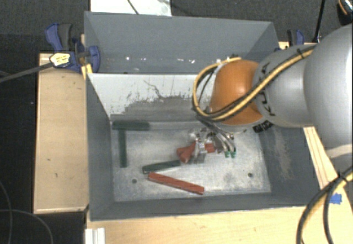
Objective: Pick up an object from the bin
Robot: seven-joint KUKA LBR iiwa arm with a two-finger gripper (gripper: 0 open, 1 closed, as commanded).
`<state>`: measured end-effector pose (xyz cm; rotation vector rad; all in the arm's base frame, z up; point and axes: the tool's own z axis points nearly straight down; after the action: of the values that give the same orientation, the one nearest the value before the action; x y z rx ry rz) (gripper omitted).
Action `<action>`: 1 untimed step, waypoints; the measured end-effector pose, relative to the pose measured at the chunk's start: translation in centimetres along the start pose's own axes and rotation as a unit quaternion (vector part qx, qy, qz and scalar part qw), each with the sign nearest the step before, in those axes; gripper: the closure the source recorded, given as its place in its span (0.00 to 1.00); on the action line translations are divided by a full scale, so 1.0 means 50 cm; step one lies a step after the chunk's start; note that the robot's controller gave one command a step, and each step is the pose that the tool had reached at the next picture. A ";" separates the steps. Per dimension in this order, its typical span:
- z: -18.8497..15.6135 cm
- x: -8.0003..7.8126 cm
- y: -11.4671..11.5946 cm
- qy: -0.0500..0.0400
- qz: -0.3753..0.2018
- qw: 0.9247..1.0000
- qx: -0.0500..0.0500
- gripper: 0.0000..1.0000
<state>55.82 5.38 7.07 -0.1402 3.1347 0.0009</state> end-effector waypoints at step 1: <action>-0.296 -0.026 -0.001 -0.004 -0.005 1.000 0.000 1.00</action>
Offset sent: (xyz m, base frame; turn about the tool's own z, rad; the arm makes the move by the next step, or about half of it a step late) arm 0.0095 0.0005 0.1424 -0.0116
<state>57.05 5.45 21.87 -0.1557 3.1256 0.0001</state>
